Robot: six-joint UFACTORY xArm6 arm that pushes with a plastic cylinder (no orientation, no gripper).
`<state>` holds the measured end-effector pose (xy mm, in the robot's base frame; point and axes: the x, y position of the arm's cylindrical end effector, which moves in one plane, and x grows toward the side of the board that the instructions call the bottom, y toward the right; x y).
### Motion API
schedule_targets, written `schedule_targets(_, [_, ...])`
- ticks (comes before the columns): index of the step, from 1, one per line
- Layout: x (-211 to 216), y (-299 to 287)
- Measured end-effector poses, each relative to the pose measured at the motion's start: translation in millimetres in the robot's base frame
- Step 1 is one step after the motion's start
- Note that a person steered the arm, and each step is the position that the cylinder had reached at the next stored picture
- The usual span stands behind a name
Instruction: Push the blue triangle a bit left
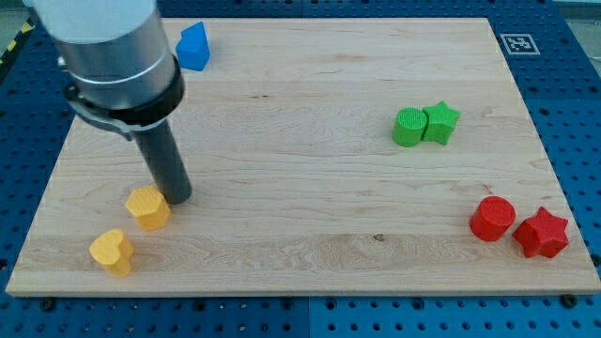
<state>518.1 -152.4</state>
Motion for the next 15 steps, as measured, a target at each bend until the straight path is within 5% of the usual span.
schedule_targets(2, [12,-24])
schedule_targets(5, [-16,45])
schedule_targets(6, [-35,56])
schedule_targets(8, [-164,65])
schedule_targets(10, [-228,54])
schedule_targets(15, [-278,5])
